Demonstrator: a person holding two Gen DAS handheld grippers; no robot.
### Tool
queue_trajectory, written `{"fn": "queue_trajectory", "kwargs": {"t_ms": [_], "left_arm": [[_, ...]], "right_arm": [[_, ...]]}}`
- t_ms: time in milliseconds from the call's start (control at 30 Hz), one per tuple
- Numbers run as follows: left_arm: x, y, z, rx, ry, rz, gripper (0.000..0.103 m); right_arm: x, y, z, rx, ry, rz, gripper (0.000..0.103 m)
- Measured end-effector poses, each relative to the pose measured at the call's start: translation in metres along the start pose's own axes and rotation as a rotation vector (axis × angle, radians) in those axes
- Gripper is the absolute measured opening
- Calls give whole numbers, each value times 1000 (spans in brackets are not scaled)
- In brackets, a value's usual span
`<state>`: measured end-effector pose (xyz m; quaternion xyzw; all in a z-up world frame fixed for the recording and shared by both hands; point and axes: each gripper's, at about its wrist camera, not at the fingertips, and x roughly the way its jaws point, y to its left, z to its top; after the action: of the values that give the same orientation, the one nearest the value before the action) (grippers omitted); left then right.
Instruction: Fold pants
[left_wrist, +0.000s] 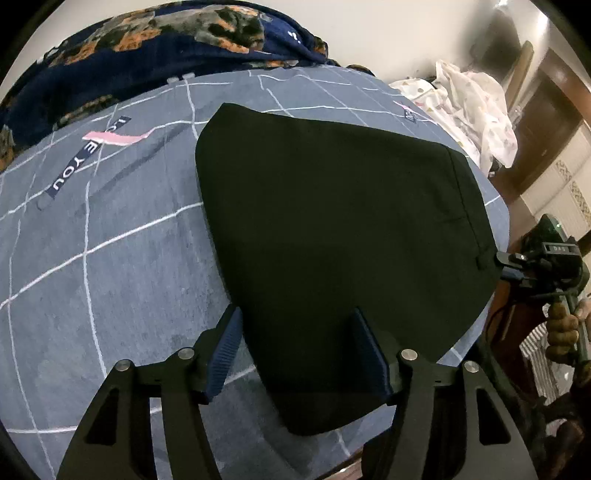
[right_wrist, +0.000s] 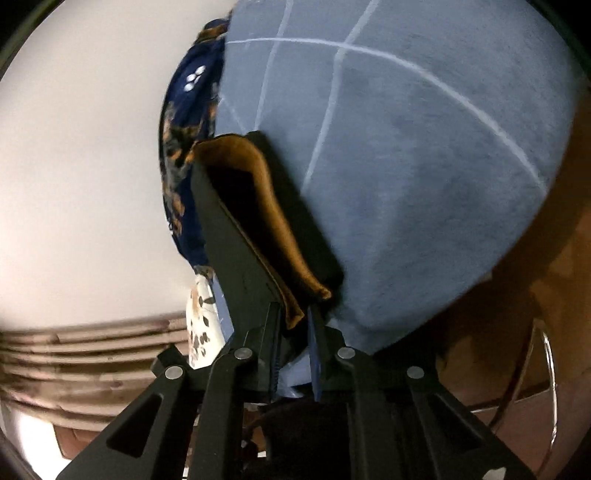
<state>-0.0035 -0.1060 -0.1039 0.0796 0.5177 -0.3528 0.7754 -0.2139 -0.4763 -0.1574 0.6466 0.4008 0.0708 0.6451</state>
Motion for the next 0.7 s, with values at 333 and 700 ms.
{"fn": "queue_trajectory", "kwargs": {"t_ms": [333, 700], "left_arm": [[1, 7, 1, -42, 8, -25, 63], [3, 14, -1, -80, 18, -42, 66]], "right_arm": [[-7, 54, -9, -303, -87, -240, 32], [5, 30, -5, -195, -39, -160, 26]]}}
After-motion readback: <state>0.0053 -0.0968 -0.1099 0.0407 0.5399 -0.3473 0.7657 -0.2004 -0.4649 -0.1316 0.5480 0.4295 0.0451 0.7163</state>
